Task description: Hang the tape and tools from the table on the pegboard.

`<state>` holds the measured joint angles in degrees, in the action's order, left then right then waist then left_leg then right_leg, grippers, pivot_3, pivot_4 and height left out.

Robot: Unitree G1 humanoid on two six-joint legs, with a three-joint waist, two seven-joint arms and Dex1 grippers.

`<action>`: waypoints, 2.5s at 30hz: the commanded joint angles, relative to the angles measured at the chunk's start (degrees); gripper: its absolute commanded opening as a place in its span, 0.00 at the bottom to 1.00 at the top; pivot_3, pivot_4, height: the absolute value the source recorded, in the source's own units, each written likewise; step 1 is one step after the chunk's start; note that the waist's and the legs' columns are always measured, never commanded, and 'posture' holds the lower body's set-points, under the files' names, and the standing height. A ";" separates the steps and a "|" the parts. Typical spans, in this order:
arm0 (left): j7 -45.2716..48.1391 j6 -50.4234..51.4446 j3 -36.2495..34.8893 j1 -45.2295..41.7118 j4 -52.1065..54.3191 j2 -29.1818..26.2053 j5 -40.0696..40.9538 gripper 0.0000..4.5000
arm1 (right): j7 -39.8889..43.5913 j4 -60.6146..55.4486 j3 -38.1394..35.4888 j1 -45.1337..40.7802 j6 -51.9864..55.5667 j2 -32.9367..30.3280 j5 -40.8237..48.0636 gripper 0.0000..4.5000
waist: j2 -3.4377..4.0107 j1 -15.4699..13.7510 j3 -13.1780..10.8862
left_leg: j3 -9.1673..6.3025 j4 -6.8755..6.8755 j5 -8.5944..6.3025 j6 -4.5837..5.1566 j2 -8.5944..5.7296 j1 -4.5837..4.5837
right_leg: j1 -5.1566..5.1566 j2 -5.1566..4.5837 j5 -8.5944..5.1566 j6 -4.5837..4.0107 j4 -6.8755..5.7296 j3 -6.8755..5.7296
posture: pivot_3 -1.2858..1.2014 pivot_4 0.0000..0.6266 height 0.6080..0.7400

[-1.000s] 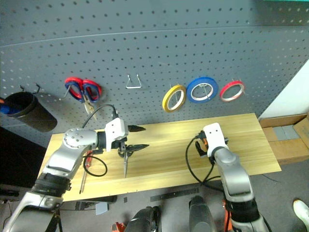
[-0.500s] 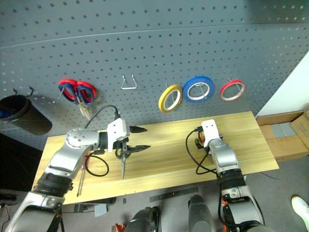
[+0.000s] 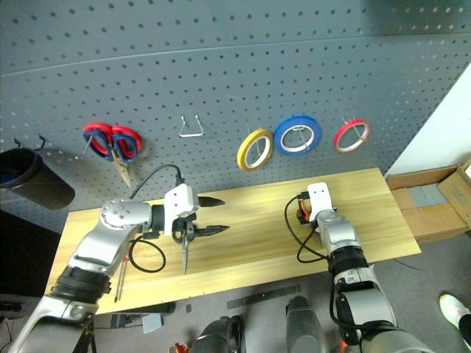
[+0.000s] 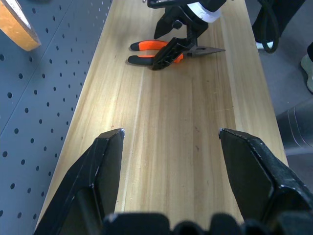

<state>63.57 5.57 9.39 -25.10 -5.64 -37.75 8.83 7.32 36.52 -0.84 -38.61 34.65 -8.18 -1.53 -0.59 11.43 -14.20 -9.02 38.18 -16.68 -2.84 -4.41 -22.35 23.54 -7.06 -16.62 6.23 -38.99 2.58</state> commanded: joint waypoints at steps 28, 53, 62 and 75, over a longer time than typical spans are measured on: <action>-16.23 4.09 -23.25 20.44 14.59 2.33 11.36 0.74 | 3.26 -82.74 20.16 20.86 21.37 0.57 -1.49 0.63 | -0.03 -4.07 0.03 | -0.19 -0.10 0.00 -0.02 0.08 -0.38 | 0.61 0.01 0.09 -0.12 -0.03 -0.01 | 0.47 0.41 1.00; -22.52 1.57 -33.46 29.12 21.06 5.46 18.72 0.74 | 10.31 -44.52 11.23 -17.47 -6.23 11.35 7.35 0.63 | -0.65 -5.36 1.24 | -0.19 -0.24 0.10 -0.24 0.08 -0.38 | 0.78 -0.02 0.17 -0.20 0.01 -0.15 | 0.53 0.24 1.00; -24.64 1.47 -32.94 24.66 18.49 5.11 18.28 0.74 | 11.23 -30.01 11.93 -23.79 -20.64 15.34 5.81 0.63 | -0.95 -6.68 2.15 | -0.28 -0.22 0.23 -0.46 0.05 -0.35 | 0.78 0.11 0.33 -0.37 -0.02 -0.25 | 0.54 0.25 1.00; -25.32 4.76 -27.38 17.36 19.77 6.57 19.30 0.74 | 4.31 -2.53 10.85 -28.13 -55.32 17.67 -0.63 0.63 | -1.01 -6.36 2.19 | -0.26 -0.23 0.26 -0.52 0.06 -0.31 | 0.79 0.26 0.38 -0.44 -0.03 -0.24 | 0.54 0.27 1.00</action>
<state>38.64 10.35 -17.54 -7.28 12.47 -31.21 26.99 12.75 33.57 10.85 -63.94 -15.66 8.50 -1.60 -1.60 5.07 -12.01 -9.28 37.95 -16.42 -3.36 -4.35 -22.65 24.33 -6.77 -16.24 5.78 -39.02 2.34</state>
